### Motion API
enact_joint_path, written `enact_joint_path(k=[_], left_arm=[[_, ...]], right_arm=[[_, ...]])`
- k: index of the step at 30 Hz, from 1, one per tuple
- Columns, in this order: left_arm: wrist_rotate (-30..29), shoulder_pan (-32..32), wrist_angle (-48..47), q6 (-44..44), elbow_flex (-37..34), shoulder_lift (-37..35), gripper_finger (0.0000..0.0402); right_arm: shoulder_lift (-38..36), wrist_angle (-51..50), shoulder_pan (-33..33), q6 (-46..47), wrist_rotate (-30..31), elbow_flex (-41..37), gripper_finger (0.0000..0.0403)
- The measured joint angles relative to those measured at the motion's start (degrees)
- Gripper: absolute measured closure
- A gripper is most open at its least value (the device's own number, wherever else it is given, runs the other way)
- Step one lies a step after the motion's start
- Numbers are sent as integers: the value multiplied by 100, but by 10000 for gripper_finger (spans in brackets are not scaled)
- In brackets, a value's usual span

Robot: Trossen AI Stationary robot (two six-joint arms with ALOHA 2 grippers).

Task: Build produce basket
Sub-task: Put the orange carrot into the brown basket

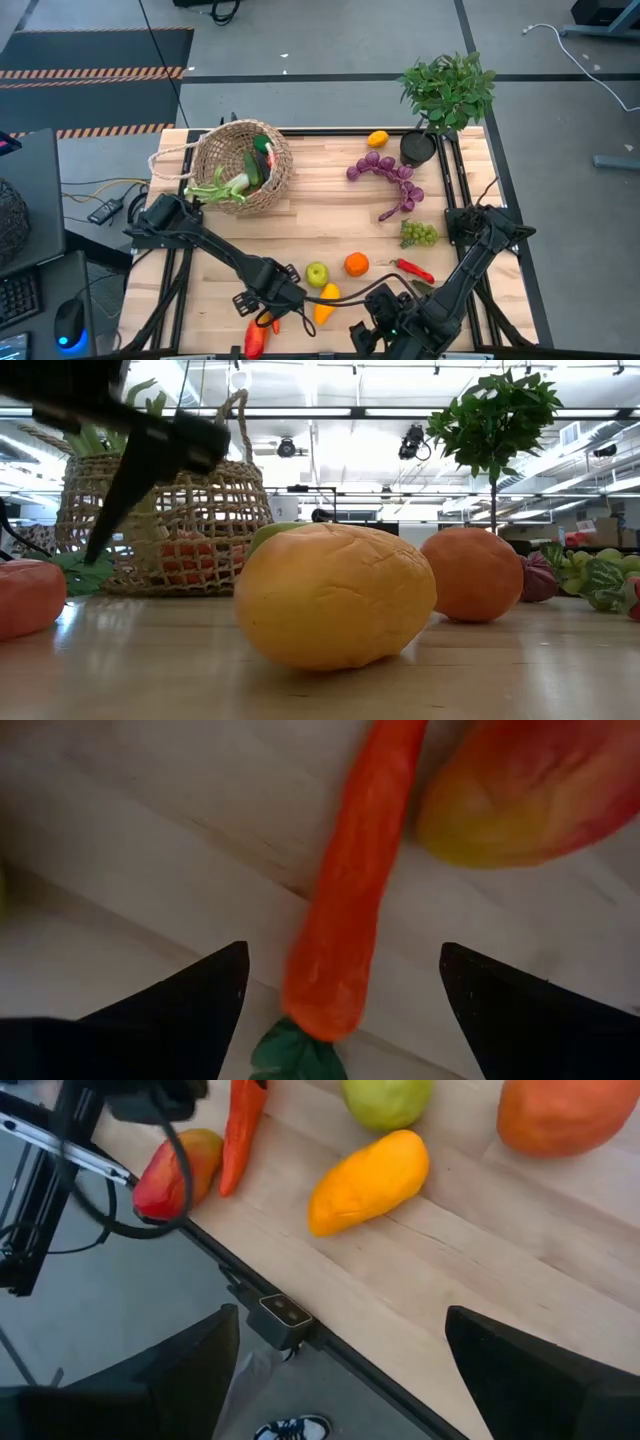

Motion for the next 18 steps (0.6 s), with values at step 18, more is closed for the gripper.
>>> enact_joint_path(k=[18], left_arm=[[-66, 7, -9, -724, 13, 628, 131]], right_arm=[[0, -19, 107, 256, 0, 0, 54]])
